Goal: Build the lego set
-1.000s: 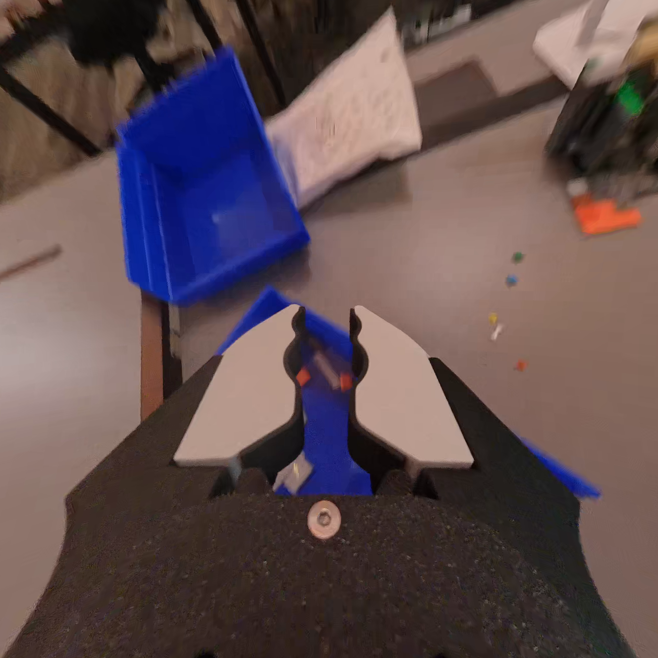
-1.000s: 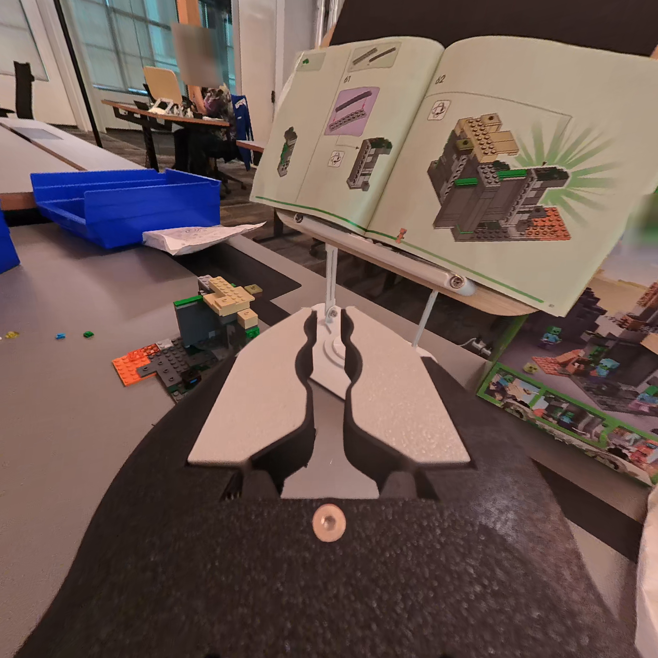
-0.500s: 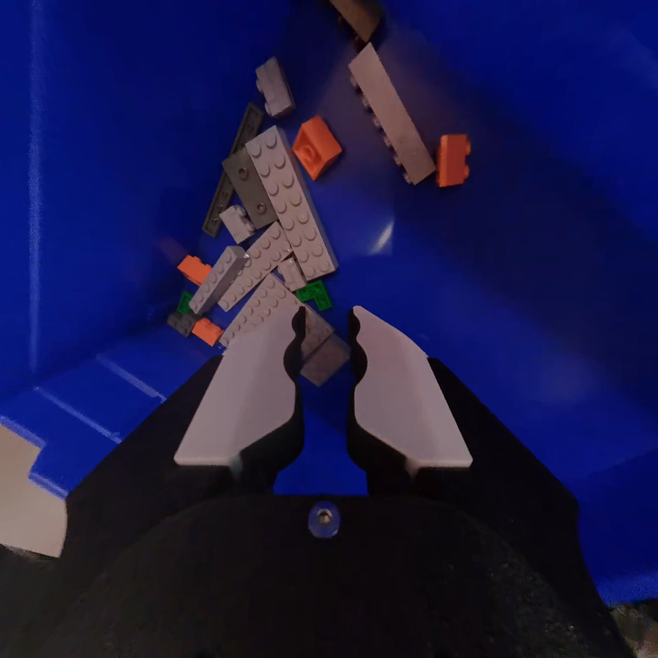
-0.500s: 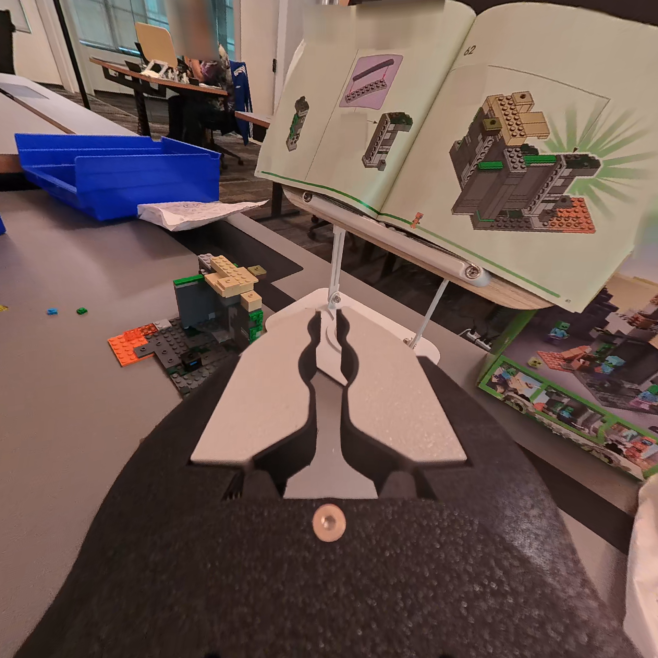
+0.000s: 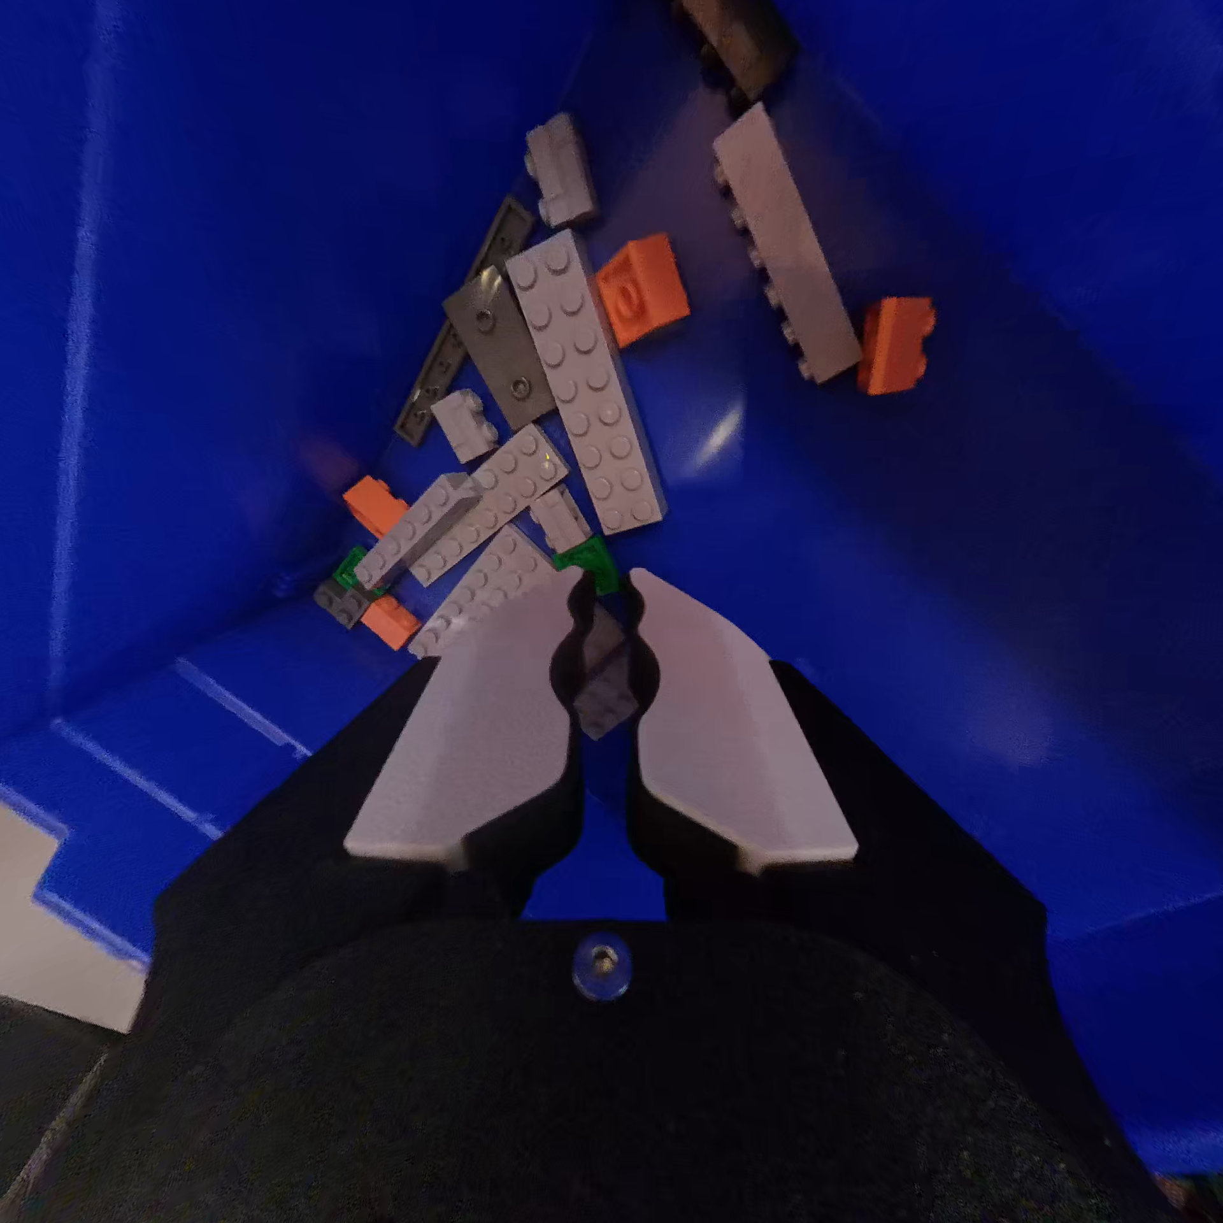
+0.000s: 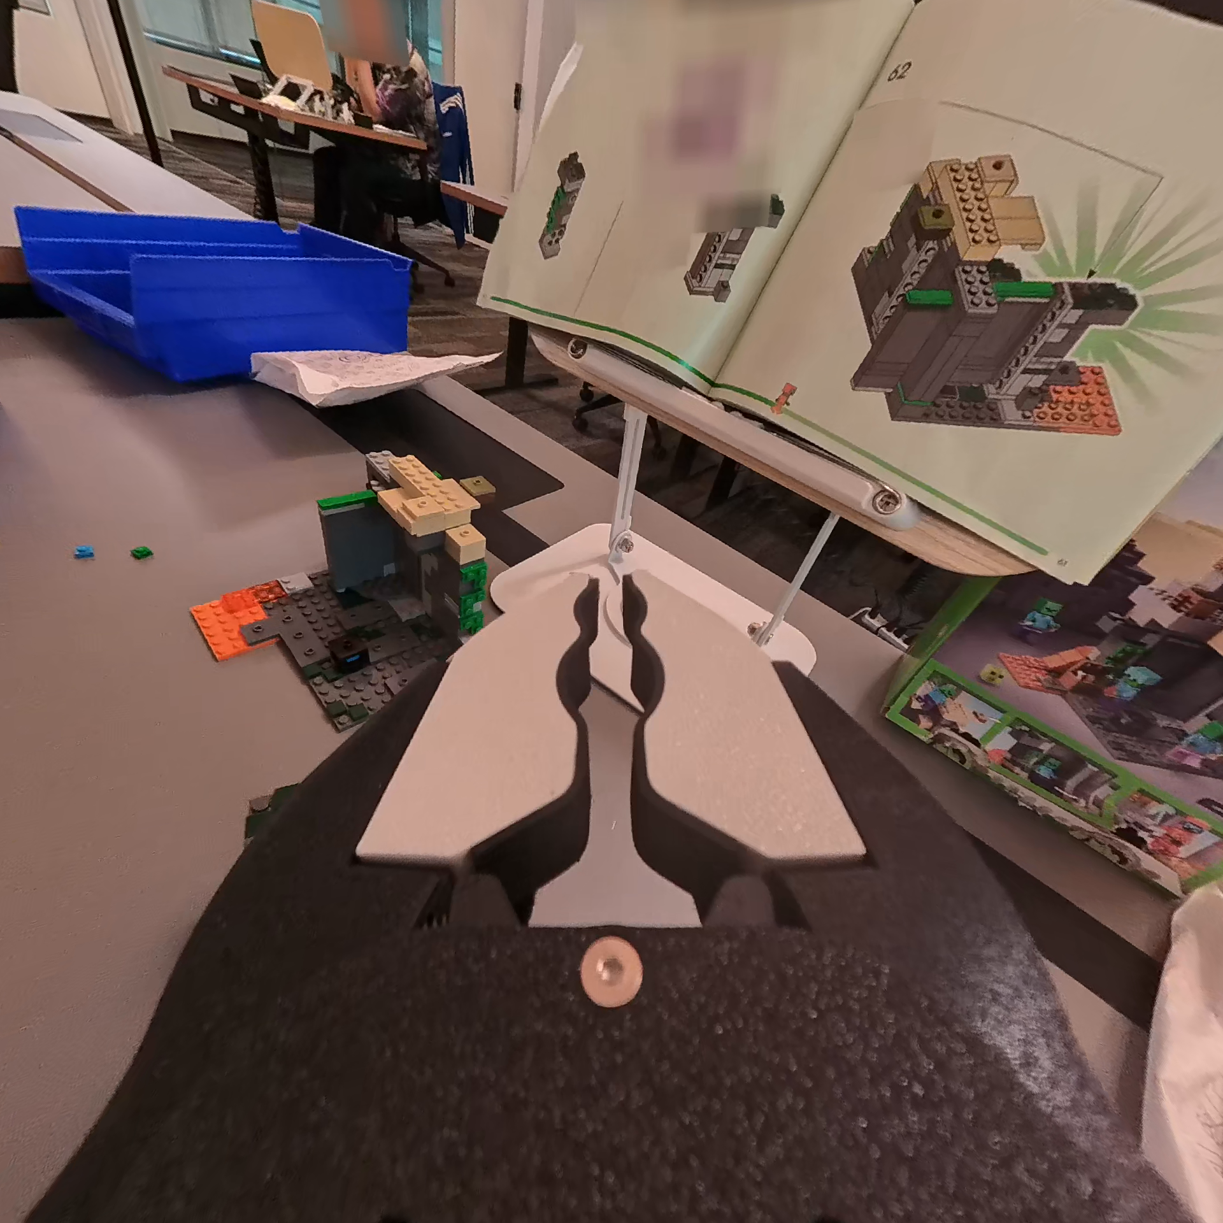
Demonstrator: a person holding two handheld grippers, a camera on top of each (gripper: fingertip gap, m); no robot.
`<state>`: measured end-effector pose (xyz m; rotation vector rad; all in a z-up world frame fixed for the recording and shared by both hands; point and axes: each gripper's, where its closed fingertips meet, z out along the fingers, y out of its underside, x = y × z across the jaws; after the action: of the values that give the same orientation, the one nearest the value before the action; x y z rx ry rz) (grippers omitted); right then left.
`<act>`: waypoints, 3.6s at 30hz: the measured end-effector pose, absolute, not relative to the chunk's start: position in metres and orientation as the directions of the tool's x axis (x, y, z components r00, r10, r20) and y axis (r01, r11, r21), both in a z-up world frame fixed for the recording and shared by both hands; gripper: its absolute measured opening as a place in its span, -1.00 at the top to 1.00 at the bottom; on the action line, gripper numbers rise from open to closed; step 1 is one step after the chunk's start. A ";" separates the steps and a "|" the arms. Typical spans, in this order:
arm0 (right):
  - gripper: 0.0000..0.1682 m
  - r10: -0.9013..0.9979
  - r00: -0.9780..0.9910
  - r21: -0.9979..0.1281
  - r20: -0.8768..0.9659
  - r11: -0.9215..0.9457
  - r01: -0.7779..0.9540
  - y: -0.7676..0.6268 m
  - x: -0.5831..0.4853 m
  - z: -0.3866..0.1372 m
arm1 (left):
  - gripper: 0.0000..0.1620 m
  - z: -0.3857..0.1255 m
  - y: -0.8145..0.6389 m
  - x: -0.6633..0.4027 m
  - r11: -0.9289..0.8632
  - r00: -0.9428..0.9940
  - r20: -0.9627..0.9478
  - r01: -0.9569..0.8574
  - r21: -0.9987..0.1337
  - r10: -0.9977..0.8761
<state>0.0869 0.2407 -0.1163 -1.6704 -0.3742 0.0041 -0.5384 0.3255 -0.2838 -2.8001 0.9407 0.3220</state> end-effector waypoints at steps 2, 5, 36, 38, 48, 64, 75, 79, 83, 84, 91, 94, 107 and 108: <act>0.93 0.247 0.945 -0.968 0.214 -0.079 0.239 0.240 0.086 -0.114 | 0.96 -0.275 0.324 -0.532 -0.773 0.779 -0.253 -0.617 -0.146 -0.574; 0.93 0.253 0.943 -0.968 0.214 -0.074 0.240 0.239 0.083 -0.112 | 0.96 -0.256 0.321 -0.522 -0.749 0.778 -0.249 -0.625 -0.219 -0.577; 0.90 0.539 0.422 -0.671 0.729 0.442 0.596 0.120 -0.080 -0.118 | 0.98 -0.116 0.104 -0.081 -0.409 -0.353 0.505 -0.312 -0.857 -0.788; 0.92 0.560 0.412 -0.675 0.719 0.422 0.605 0.116 -0.077 -0.124 | 0.99 -0.121 0.101 -0.078 -0.423 -0.368 0.524 -0.323 -0.847 -0.769; 0.92 0.639 0.357 -0.686 0.681 0.387 0.616 0.105 -0.080 -0.145 | 0.98 -0.141 0.090 -0.082 -0.486 -0.396 0.598 -0.352 -0.800 -0.697; 0.93 0.792 0.608 -0.450 -0.055 -0.563 0.693 0.116 -0.019 -0.273 | 0.87 -0.204 0.140 -0.085 -0.083 0.066 0.062 -0.391 -0.917 -0.996; 0.91 0.769 0.639 -0.371 -0.032 -0.603 0.707 0.132 -0.041 -0.287 | 0.87 -0.222 0.140 -0.095 -0.094 0.103 0.055 -0.424 -0.901 -0.993; 0.81 0.759 0.650 -0.429 -0.036 -0.599 0.676 0.133 -0.041 -0.280 | 0.88 -0.224 0.141 -0.093 -0.089 0.108 0.047 -0.428 -0.899 -0.993; 0.80 0.734 0.677 -0.554 -0.057 -0.587 0.590 0.135 -0.043 -0.264 | 0.90 -0.223 0.144 -0.094 -0.091 0.136 0.036 -0.423 -0.901 -0.990; 0.80 0.731 0.680 -0.595 -0.060 -0.573 0.564 0.136 -0.044 -0.258 | 0.90 -0.221 0.146 -0.095 -0.090 0.150 0.029 -0.417 -0.904 -0.988; 0.82 0.706 0.706 -0.822 -0.046 -0.429 0.376 0.138 -0.040 -0.232 | 1.00 -0.154 0.177 -0.144 -0.088 0.415 -0.049 -0.306 -0.948 -0.909; 0.85 0.705 0.705 -0.840 -0.073 -0.425 0.338 0.136 -0.037 -0.233 | 1.00 -0.120 0.196 -0.195 -0.089 0.543 -0.097 -0.305 -0.948 -0.834; 0.86 0.749 0.663 -0.848 -0.004 -0.354 0.395 0.126 -0.043 -0.225 | 0.99 -0.182 0.327 -0.536 -0.696 0.839 -0.391 -0.536 -0.478 -0.379; 0.86 0.750 0.661 -0.848 -0.001 -0.351 0.397 0.125 -0.043 -0.225 | 0.92 -0.191 0.331 -0.546 -0.712 0.827 -0.408 -0.548 -0.438 -0.386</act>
<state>-0.0432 0.1252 -0.2250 -1.9790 -0.8928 0.4959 -0.5462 0.3313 -0.1914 -2.4499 0.6853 0.3887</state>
